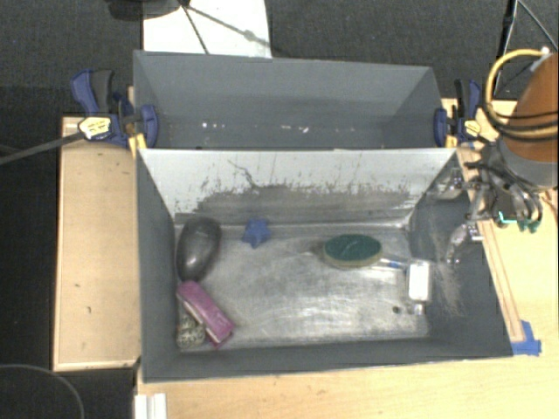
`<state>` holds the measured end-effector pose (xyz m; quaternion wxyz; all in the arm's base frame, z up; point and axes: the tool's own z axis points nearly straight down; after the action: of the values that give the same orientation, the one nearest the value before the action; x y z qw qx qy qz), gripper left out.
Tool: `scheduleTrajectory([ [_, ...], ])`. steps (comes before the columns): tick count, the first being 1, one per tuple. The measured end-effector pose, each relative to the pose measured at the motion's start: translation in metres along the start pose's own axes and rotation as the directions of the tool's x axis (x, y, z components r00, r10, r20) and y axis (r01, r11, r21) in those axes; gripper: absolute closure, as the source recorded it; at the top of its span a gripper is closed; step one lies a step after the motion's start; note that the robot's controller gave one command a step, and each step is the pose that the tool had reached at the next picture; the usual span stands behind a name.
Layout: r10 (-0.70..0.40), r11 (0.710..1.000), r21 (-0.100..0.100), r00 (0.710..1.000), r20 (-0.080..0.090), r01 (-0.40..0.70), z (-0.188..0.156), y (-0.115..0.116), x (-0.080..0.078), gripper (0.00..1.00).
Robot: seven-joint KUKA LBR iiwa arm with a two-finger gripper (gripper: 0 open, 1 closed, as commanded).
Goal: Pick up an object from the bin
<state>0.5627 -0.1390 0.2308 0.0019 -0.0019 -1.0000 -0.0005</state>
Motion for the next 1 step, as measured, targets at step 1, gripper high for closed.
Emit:
scheduleTrajectory([
  [1,-0.156,0.988,0.003,0.988,0.012,0.156,0.1610,0.0282,-0.0218,0.00],
])
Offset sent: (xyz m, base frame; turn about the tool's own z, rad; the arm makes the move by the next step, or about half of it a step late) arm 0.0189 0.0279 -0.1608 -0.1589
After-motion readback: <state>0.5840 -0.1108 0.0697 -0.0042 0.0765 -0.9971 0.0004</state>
